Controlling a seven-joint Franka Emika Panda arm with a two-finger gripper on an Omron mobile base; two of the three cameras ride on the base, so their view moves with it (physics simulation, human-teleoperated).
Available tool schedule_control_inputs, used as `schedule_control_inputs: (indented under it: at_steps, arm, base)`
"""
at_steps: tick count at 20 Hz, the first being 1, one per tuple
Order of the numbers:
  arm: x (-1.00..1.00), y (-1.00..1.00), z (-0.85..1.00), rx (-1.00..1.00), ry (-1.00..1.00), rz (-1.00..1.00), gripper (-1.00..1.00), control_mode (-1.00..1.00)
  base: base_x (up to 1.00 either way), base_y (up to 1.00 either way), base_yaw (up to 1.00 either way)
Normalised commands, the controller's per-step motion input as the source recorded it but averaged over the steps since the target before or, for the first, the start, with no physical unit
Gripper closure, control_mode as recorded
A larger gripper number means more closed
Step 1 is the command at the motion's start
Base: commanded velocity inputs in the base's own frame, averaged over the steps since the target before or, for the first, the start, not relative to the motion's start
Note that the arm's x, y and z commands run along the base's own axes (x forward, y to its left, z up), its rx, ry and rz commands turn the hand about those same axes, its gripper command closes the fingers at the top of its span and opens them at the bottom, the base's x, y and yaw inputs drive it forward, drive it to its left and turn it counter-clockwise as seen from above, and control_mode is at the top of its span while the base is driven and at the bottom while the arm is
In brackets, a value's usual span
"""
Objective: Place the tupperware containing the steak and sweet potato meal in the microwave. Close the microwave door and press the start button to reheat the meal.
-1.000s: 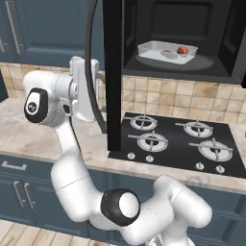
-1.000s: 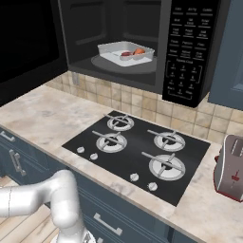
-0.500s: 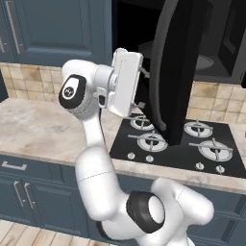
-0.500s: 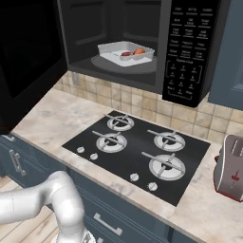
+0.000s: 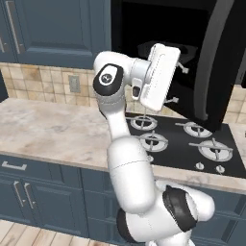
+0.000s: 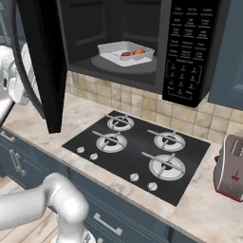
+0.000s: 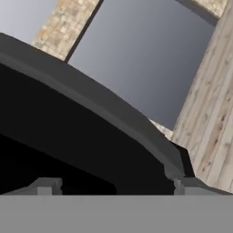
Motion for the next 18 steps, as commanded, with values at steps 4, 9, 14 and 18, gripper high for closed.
schedule_control_inputs:
  at_steps: [4, 9, 14, 18]
  arm:
    - [0.52, -0.76, 0.00, 0.08, 0.00, 0.15, -1.00, -1.00]
    - [0.62, -0.60, 0.00, 0.09, -0.01, 0.26, -1.00, -1.00]
    - [0.65, -0.42, 0.00, 0.09, -0.08, 0.37, -1.00, -1.00]
    - [0.57, -0.39, 0.00, 0.11, -0.19, 0.44, -1.00, -1.00]
  base:
    - [0.00, 0.00, 0.00]
    - [0.00, 0.00, 0.00]
    - [0.00, 0.00, 0.00]
    - [0.00, 0.00, 0.00]
